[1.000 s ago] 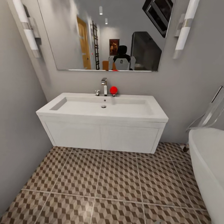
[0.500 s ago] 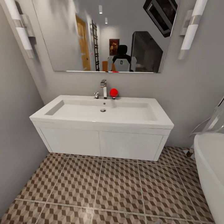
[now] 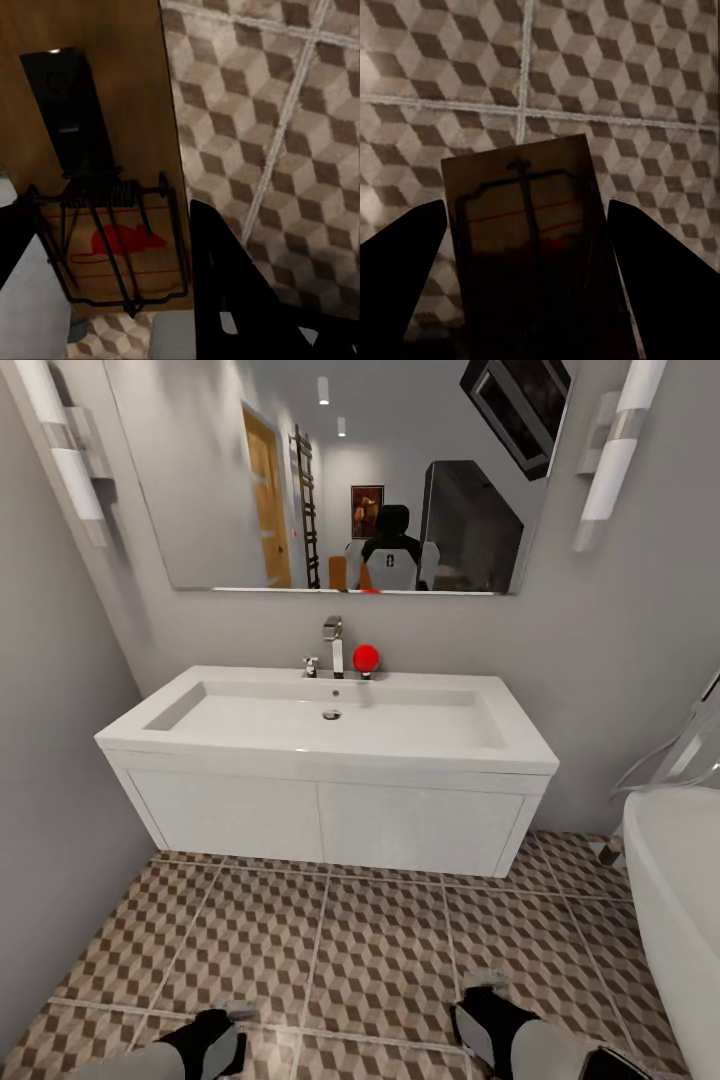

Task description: Take the four mousetraps from the cabinet in the bathroom and place them on the bathroom floor. Make sure all four end up on the same floor surface, and ensure that at least two of them are either under or directly next to the same bathroom sink.

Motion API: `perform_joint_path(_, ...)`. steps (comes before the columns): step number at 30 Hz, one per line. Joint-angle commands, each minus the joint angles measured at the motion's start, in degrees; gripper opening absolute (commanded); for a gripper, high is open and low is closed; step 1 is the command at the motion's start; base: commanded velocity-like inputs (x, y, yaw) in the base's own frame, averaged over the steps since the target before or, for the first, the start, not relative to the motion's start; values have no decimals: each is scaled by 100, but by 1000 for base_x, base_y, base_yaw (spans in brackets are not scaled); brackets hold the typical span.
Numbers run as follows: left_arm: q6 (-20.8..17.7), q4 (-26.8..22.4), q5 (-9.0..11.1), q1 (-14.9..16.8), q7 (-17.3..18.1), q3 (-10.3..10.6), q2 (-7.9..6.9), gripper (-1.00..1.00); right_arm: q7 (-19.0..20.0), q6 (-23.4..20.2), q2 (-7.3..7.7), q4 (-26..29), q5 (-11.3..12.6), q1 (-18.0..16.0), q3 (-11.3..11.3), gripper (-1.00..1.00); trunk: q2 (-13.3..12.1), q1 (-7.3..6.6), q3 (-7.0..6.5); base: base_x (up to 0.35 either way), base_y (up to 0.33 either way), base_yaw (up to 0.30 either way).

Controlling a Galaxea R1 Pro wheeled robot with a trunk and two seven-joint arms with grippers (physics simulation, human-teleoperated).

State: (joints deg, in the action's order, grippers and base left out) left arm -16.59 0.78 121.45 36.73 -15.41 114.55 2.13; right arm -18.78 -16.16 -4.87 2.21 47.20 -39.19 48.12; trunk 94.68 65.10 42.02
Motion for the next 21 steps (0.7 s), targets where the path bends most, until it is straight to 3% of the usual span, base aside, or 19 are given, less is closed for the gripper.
perform_joint_path(1, -197, 53, 42, 218, -3, -1, -58, -100, -98, -415, -16, 13, 146, -169, 25, -100, 2, 0, 6, 0, 0, 0)
perform_joint_path(4, -415, 105, 55, 663, -3, -142, -127, -100, -173, -1611, -60, 104, 265, -586, 0, -100, 2, 0, 6, 0, 0, 0)
perform_joint_path(7, -446, 118, 54, 787, -5, -192, -81, -100, -189, -2071, -98, 273, 309, -853, -9, -100, 2, 0, 6, 0, 0, 0)
perform_joint_path(18, -425, 77, 7, 854, 12, -179, -40, -100, -186, -2268, -151, 379, 318, -1002, -48, -100, 2, 0, 6, 0, 0, 0)
perform_joint_path(21, -424, 73, -10, 968, 12, -172, 46, -100, -181, -2254, -165, 385, 311, -1003, -122, -100, 2, 0, 6, 0, 0, 0)
